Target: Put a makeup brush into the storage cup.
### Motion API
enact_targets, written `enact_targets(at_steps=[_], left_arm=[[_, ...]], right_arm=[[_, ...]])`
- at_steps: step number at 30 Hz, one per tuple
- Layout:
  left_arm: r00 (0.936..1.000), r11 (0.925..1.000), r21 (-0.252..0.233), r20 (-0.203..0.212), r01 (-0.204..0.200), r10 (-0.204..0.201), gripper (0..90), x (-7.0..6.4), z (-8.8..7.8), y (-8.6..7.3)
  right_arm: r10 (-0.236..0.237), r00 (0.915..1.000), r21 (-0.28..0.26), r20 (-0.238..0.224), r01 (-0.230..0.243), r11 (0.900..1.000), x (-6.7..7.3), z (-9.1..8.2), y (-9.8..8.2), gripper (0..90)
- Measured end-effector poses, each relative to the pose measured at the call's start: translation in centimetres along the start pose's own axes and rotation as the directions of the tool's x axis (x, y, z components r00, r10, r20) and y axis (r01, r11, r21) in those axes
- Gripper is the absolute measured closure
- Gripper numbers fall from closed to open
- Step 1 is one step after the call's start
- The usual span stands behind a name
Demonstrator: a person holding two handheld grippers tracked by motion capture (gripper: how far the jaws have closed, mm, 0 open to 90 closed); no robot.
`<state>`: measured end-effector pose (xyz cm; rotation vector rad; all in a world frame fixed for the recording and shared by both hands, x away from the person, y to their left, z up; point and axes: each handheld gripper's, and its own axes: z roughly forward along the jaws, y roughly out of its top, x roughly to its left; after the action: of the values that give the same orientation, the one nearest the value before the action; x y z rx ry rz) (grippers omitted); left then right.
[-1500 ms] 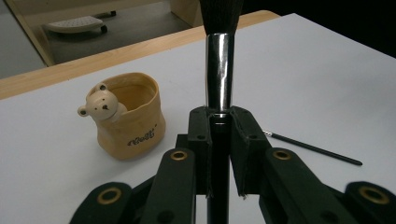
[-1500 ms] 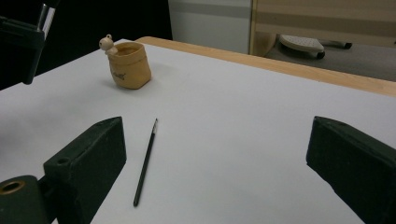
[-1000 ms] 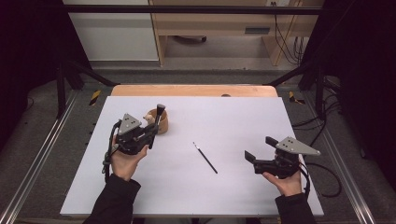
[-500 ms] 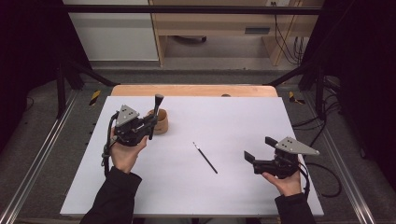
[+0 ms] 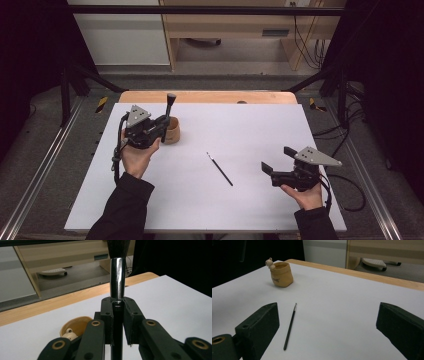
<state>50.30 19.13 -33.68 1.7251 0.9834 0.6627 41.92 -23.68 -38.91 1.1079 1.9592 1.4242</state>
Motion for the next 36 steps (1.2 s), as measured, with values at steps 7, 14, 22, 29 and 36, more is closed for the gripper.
enact_targets(at_steps=[7, 14, 22, 29, 36], left_arm=[[1.0, 1.0, 0.003, -0.005, -0.004, 0.004, 78.8, 0.2, 1.0, 0.5], [0.9999, 1.0, 0.005, -0.008, -0.007, 0.007, 78.8, 0.4, 2.1, 1.0], [0.9997, 0.9998, 0.015, -0.021, -0.011, 0.011, 78.9, 0.7, 3.5, 1.4], [0.9996, 0.9999, 0.013, -0.029, -0.007, 0.007, 78.8, 0.9, 4.4, 1.6], [0.999, 0.9999, 0.013, -0.044, 0.0, 0.0, 78.8, 1.4, 5.3, 2.0]], right_arm=[[0.006, 1.0, -0.003, 0.002, -0.006, 1.0, -0.1, -0.1, 0.0, 5.2], [0.007, 1.0, -0.004, 0.002, -0.007, 1.0, -0.2, -0.1, 0.0, 5.2], [0.008, 1.0, -0.008, 0.004, -0.008, 1.0, -0.2, -0.2, 0.0, 5.3], [0.007, 1.0, -0.005, 0.002, -0.007, 1.0, -0.2, -0.1, 0.0, 5.2], [0.007, 1.0, -0.006, 0.001, -0.007, 1.0, -0.1, -0.1, 0.0, 5.2]])
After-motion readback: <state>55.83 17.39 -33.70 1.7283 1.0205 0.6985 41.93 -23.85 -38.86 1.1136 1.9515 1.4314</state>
